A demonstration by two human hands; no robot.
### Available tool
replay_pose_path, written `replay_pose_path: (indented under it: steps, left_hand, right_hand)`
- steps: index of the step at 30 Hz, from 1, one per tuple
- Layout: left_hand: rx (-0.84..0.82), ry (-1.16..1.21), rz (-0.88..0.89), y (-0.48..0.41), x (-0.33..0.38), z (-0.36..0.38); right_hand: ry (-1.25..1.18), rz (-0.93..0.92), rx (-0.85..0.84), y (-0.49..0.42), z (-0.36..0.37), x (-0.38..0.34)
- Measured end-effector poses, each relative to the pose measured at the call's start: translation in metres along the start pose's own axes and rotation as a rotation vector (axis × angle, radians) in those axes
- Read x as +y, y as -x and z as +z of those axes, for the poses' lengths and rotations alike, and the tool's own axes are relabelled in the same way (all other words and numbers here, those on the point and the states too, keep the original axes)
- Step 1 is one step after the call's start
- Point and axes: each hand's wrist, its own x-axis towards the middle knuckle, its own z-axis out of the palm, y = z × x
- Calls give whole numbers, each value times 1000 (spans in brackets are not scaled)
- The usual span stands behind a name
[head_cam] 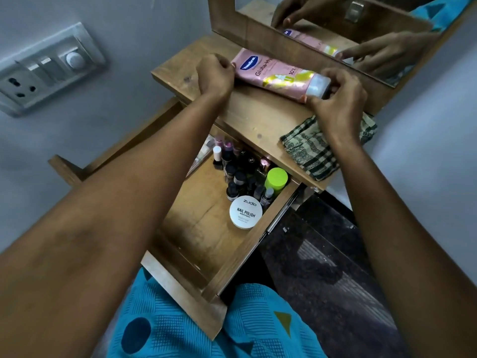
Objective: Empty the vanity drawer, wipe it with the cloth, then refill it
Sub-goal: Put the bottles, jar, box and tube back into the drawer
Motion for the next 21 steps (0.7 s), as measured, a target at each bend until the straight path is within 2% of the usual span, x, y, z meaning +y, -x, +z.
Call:
replay_pose_path:
  steps: [7, 16, 21]
  left_hand:
    - [18, 208, -89, 8, -9, -19]
    - [87, 366, -178, 40, -30, -59]
    - [45, 479, -267, 62, -51, -85]
  right_hand:
    - [-61, -72, -52, 4, -6, -5]
    - [-105, -89, -103, 48, -10, -29]
    - [-125, -91, -132, 84, -4, -37]
